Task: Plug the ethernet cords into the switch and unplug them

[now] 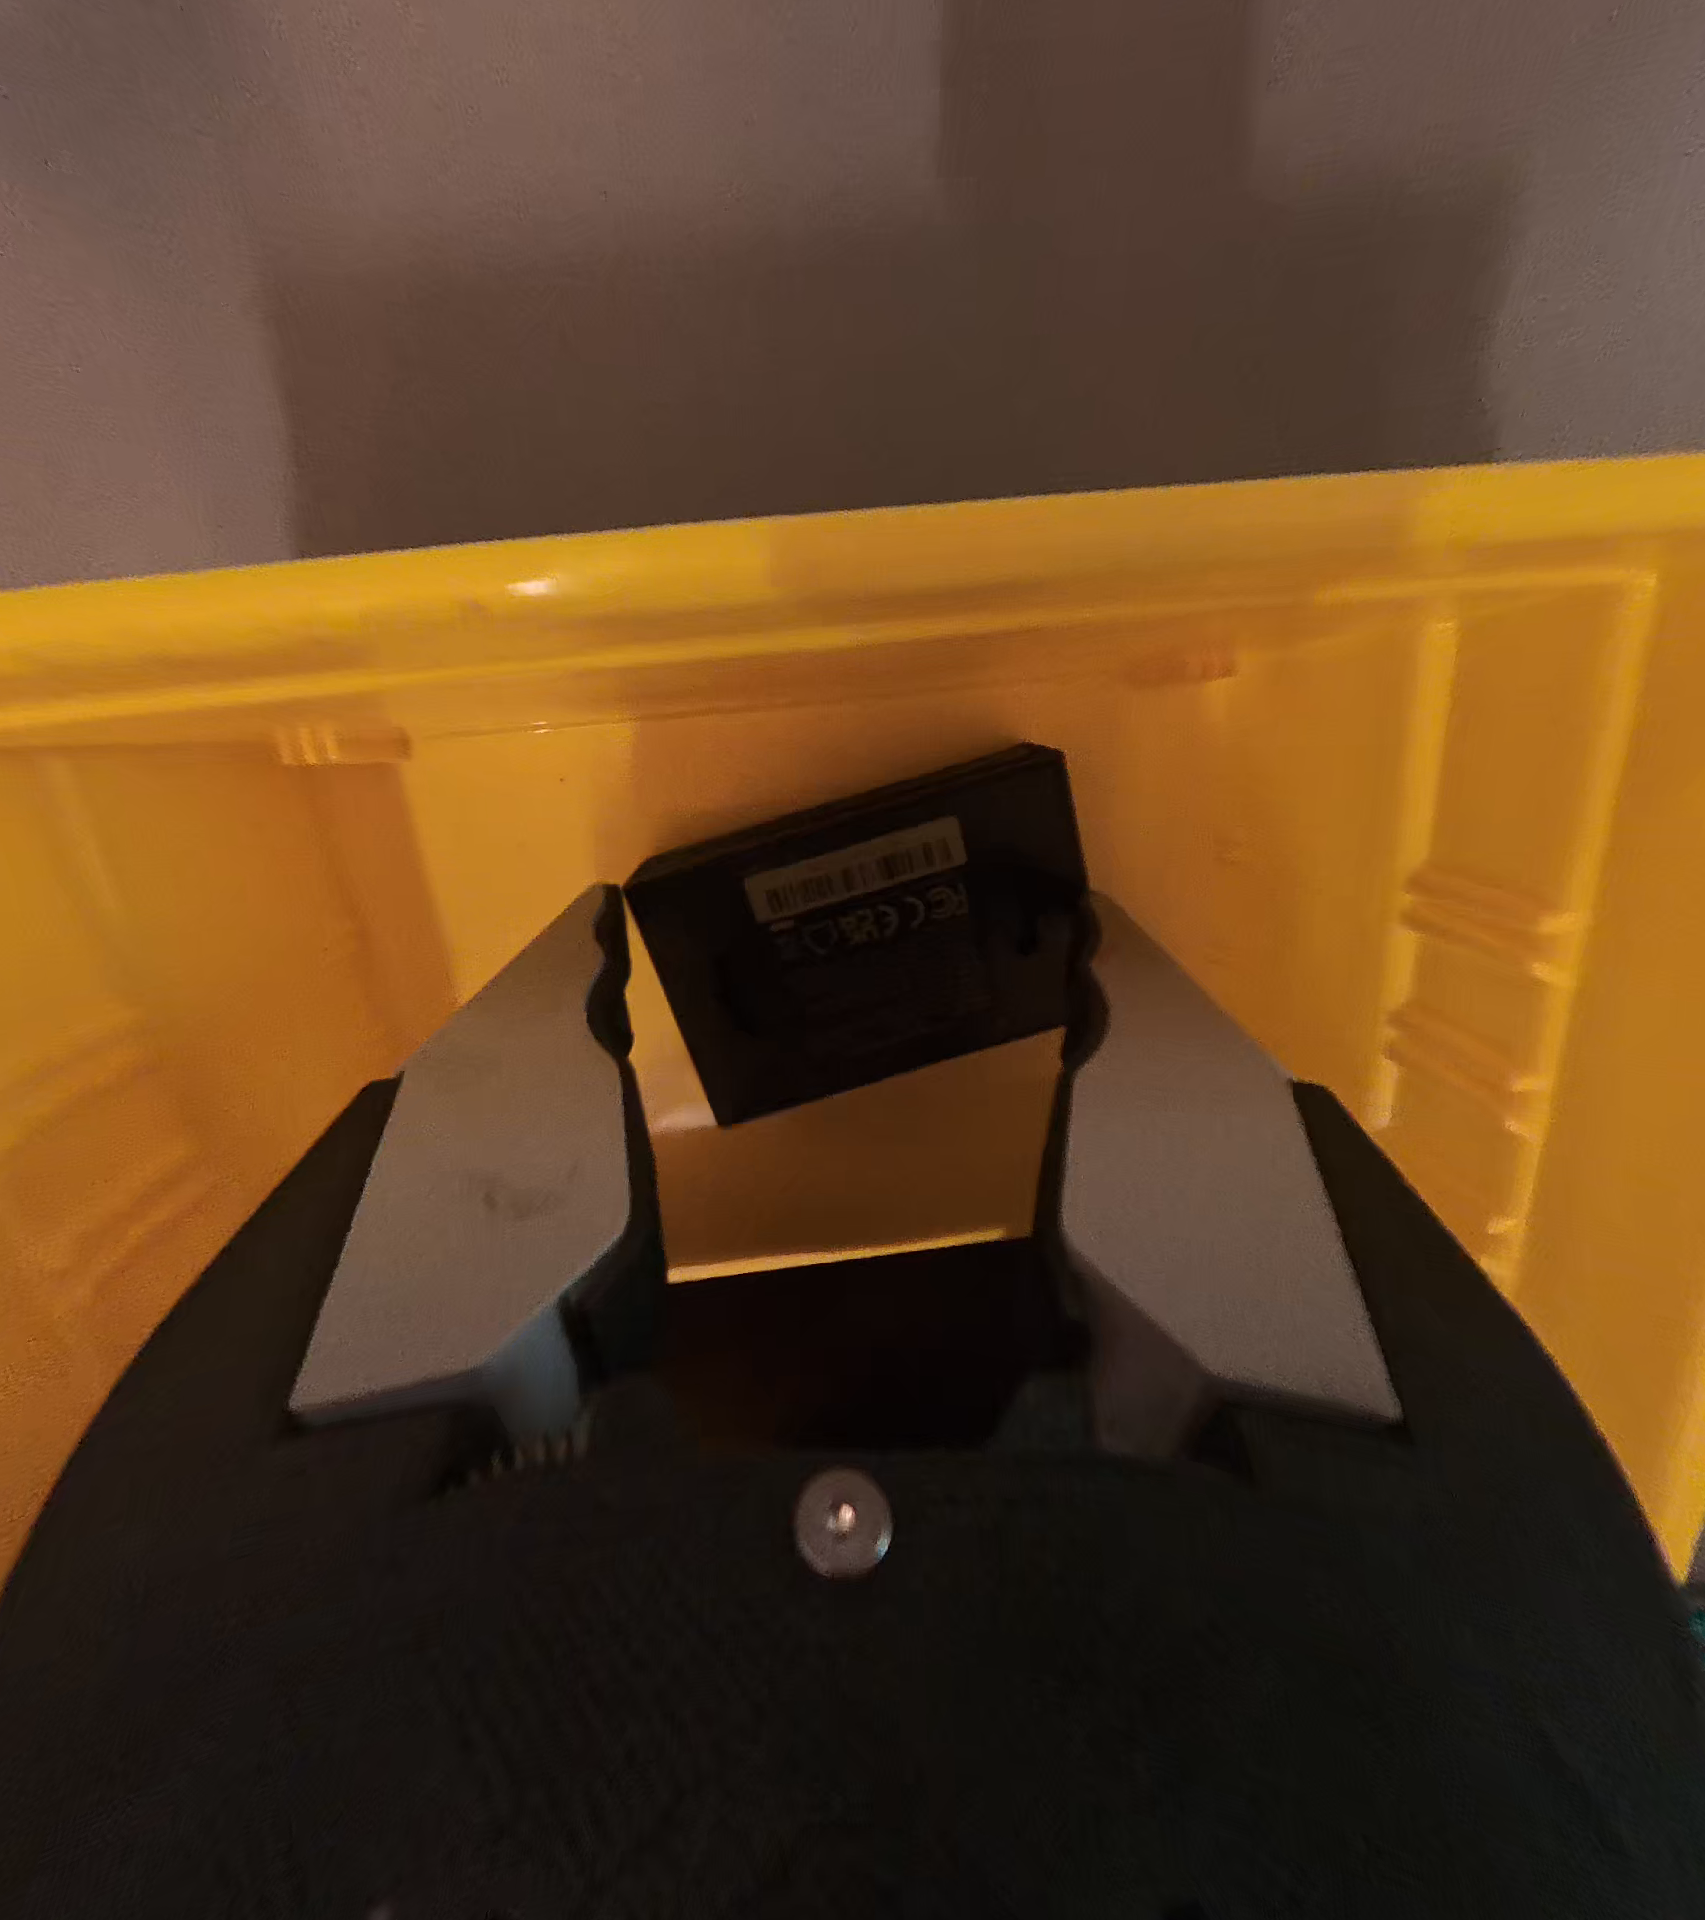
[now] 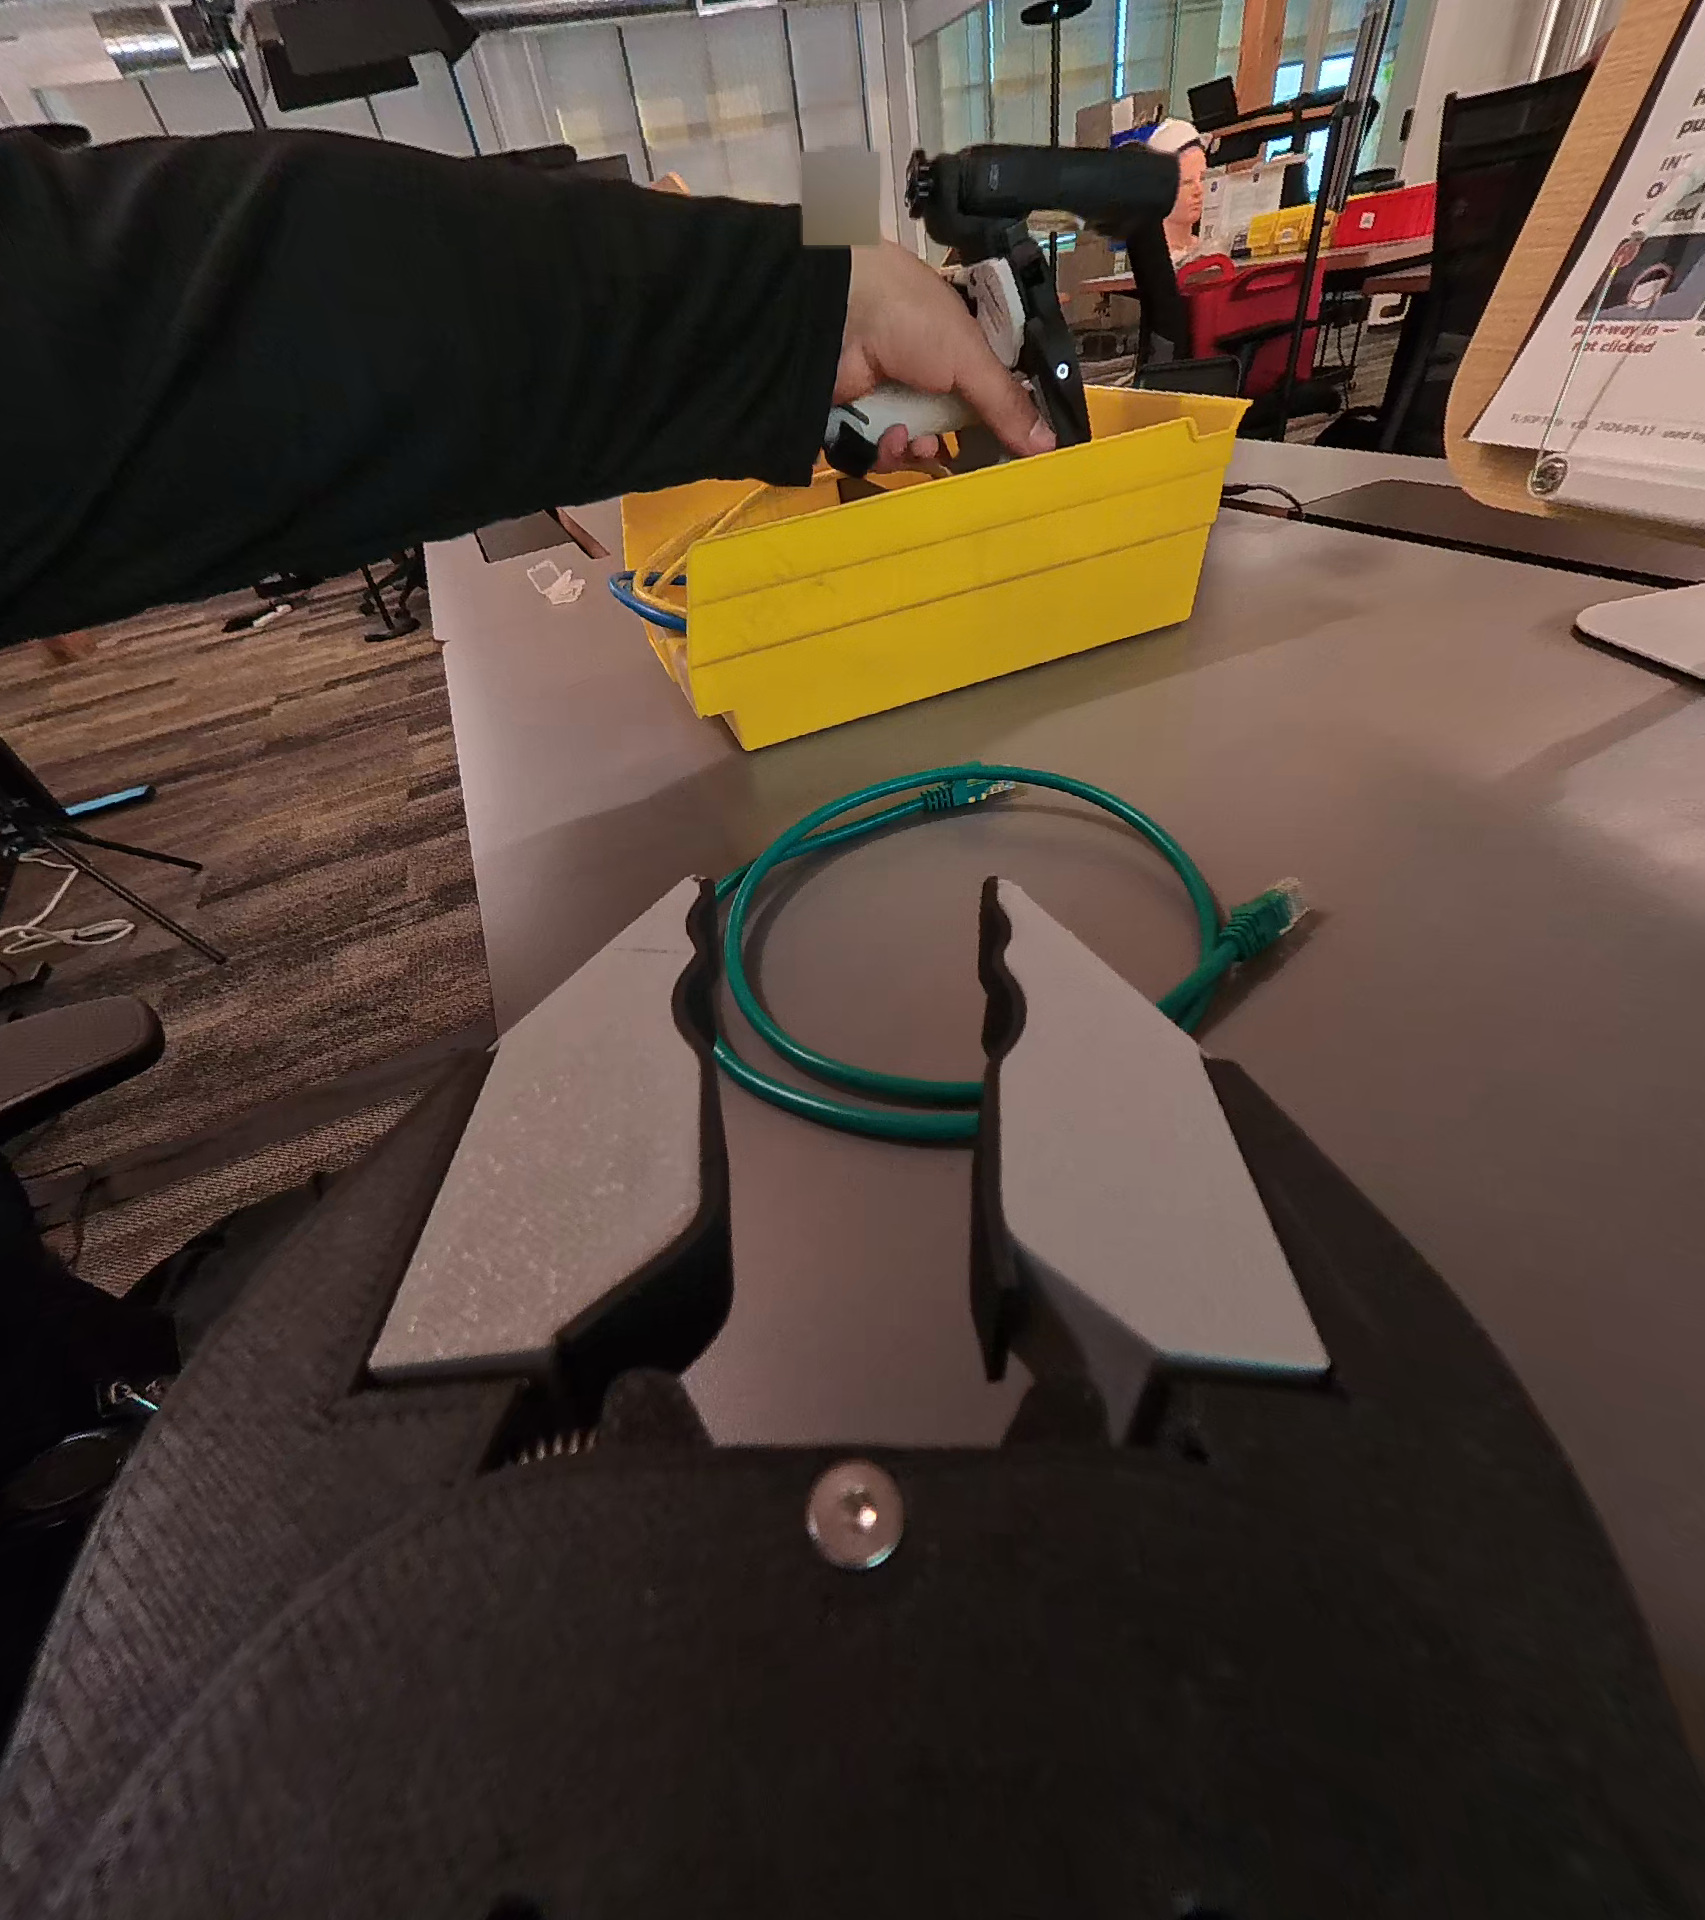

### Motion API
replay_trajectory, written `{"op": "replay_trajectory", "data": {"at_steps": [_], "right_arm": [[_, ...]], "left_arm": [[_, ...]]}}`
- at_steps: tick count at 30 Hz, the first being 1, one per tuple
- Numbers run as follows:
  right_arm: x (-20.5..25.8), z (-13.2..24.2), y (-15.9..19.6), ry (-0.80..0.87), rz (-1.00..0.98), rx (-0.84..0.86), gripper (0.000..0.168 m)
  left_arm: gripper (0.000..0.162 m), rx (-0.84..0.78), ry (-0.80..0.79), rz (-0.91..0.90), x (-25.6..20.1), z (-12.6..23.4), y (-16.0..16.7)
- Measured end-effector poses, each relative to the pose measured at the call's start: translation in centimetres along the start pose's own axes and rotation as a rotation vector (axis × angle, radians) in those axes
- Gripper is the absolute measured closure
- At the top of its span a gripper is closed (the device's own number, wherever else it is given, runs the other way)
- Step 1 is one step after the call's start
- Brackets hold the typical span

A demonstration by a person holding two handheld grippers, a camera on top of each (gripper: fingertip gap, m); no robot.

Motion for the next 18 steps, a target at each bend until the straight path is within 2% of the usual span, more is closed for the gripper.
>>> {"op": "replay_trajectory", "data": {"at_steps": [3,5,8,12,16,18], "right_arm": [[0.0,0.0,0.0,-0.003,-0.004,-0.003,0.122],[0.0,0.0,0.0,-0.004,-0.006,-0.006,0.122],[0.0,0.1,-0.1,-0.009,-0.010,-0.007,0.123],[-0.1,0.1,-0.1,-0.014,-0.020,-0.010,0.124],[-0.1,0.1,-0.1,-0.014,-0.029,-0.013,0.125],[-0.2,0.1,-0.1,-0.015,-0.039,-0.016,0.125]], "left_arm": [[0.072,0.005,0.052,0.019,-0.3,-0.3,0.0],[0.059,0.019,0.052,0.036,0.0,-0.6,0.0],[0.072,0.015,0.070,0.032,0.1,-0.4,-0.3],[0.069,0.074,0.088,-0.036,-0.4,-0.3,0.5],[0.075,0.026,-0.044,-0.096,1.5,-0.2,-0.5],[0.076,0.024,-0.052,-0.129,1.7,0.0,-0.6]]}}
Point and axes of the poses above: each gripper's, where its closed fingertips meet, z back along the fingers, y out of its underside, x = y × z across the jaws, the point moved 2 cm from there along z, back along the fingers, and after that the axes turned 12 degrees about -y, right-handed, at the moved point
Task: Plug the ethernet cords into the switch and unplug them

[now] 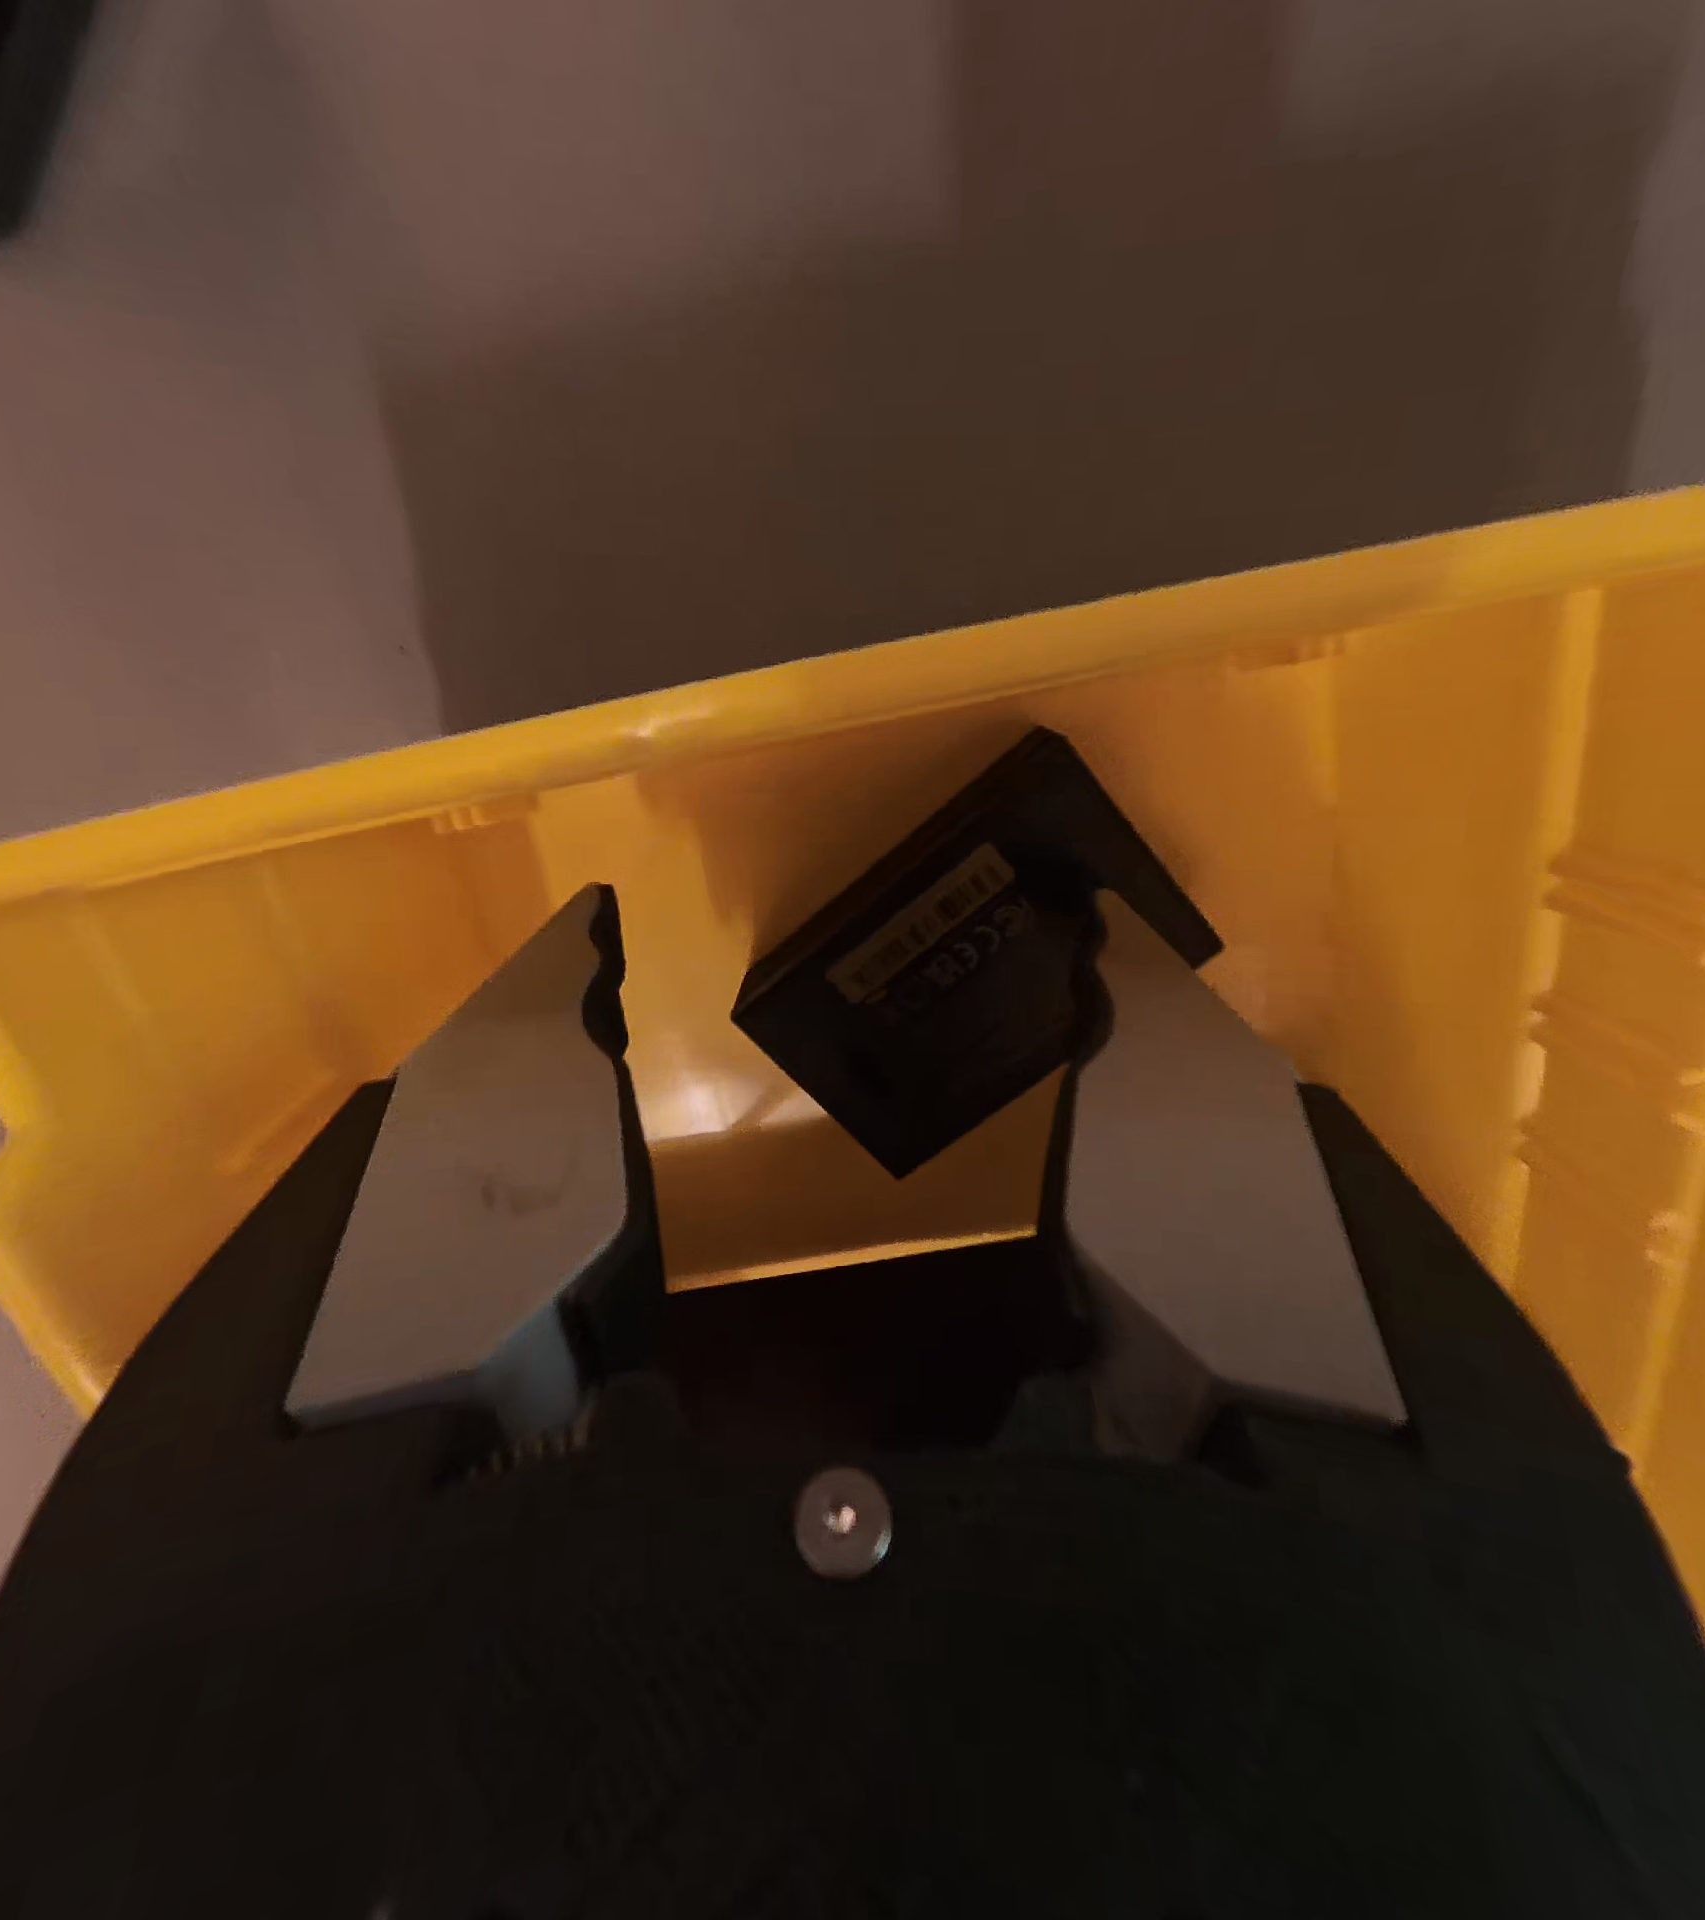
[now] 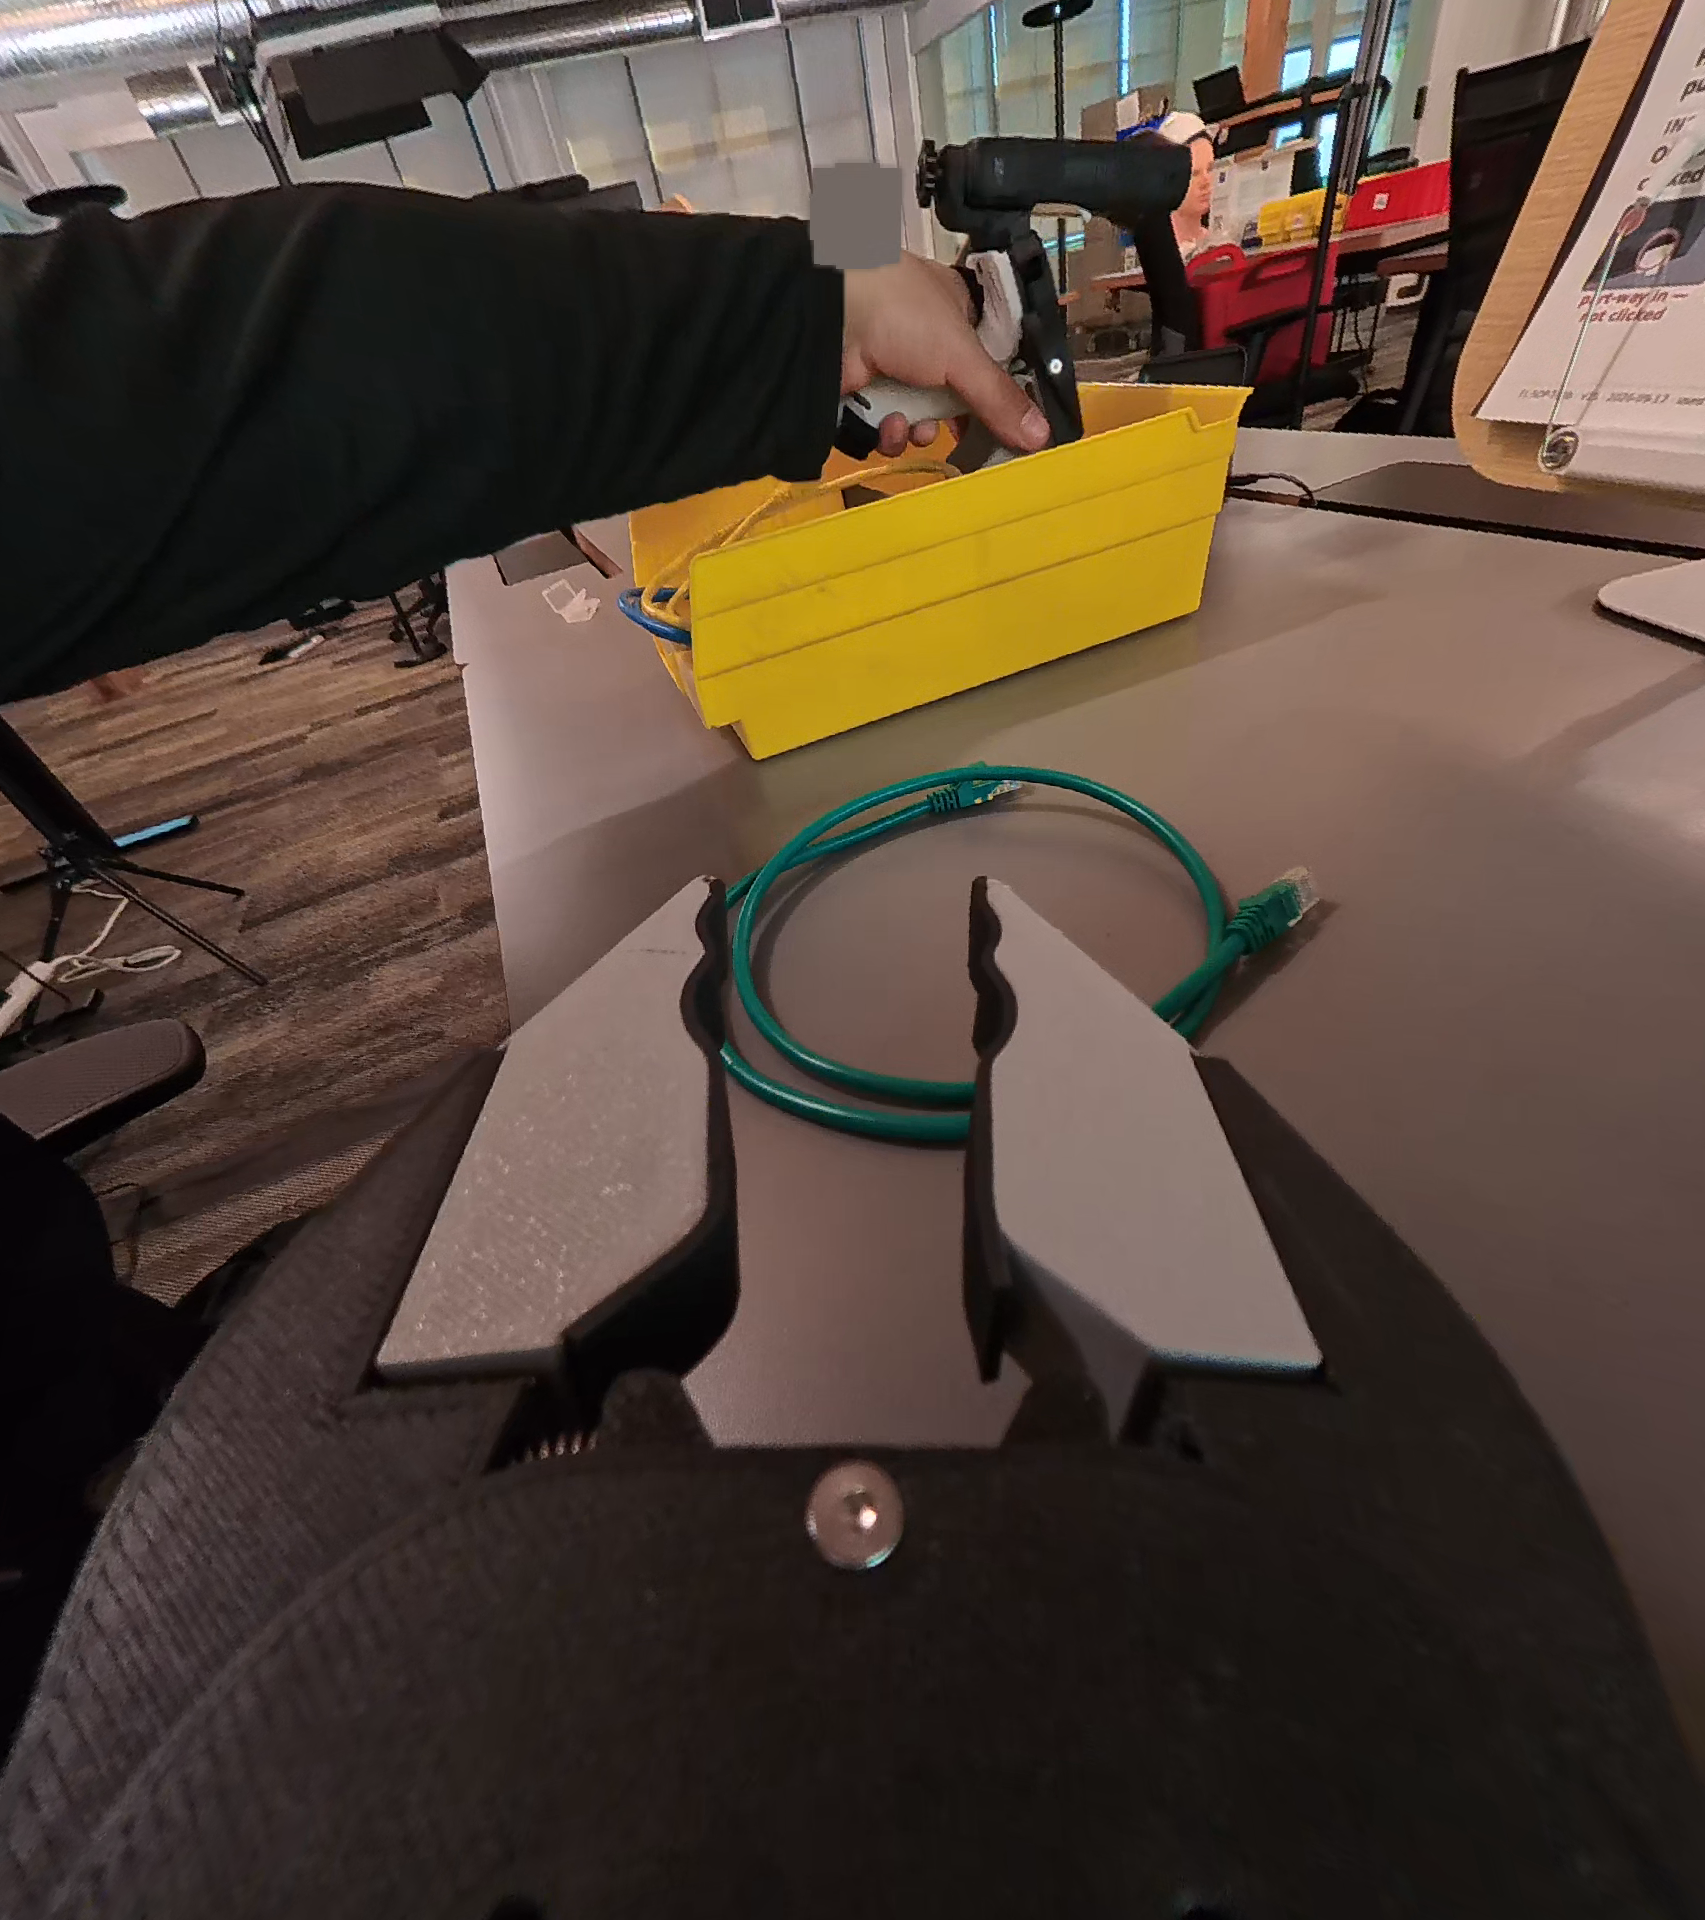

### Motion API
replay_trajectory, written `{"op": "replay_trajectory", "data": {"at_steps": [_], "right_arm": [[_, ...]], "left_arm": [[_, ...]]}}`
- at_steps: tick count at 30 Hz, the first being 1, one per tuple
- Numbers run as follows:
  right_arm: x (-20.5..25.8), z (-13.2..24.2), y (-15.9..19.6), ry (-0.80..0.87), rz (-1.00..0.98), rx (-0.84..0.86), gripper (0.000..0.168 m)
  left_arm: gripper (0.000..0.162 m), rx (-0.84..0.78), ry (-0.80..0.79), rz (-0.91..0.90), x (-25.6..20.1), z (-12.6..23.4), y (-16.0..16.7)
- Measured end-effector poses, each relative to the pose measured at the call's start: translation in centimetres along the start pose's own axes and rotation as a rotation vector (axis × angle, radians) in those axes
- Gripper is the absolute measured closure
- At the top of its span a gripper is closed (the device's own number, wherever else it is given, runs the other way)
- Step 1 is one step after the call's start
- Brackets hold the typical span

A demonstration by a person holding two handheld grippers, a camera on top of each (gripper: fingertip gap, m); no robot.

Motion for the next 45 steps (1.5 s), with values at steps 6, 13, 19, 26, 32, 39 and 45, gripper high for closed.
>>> {"op": "replay_trajectory", "data": {"at_steps": [6,13,19,26,32,39,45], "right_arm": [[-0.2,0.1,-0.1,-0.022,-0.049,-0.017,0.126],[-0.4,0.1,0.0,-0.033,-0.077,-0.018,0.126],[-0.4,0.2,-0.2,-0.054,-0.099,-0.037,0.126],[-0.3,0.3,-0.2,-0.068,-0.115,-0.049,0.127],[-0.3,0.3,-0.2,-0.073,-0.119,-0.051,0.127],[-0.3,0.3,-0.2,-0.075,-0.125,-0.048,0.128],[-0.4,0.3,-0.2,-0.076,-0.135,-0.052,0.129]], "left_arm": [[0.080,-0.042,-0.022,-0.390,-0.6,1.5,0.7],[0.099,0.027,0.162,-0.343,-3.3,0.5,0.9],[0.089,0.031,0.205,-0.439,-3.6,0.4,1.0],[0.103,-0.023,0.103,-0.616,-1.9,0.5,0.7],[0.103,-0.054,0.035,-0.574,0.2,0.3,0.6],[0.104,-0.099,-0.096,-0.916,-0.6,0.0,1.6],[0.107,-0.096,-0.348,-1.105,0.7,-1.3,0.7]]}}
Point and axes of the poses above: each gripper's, where its closed fingertips meet, z back along the fingers, y out of its underside, x = y × z across the jaws, the point moved 2 cm from there along z, back along the fingers, and after that the axes turned 12 degrees about -y, right-handed, at the moved point
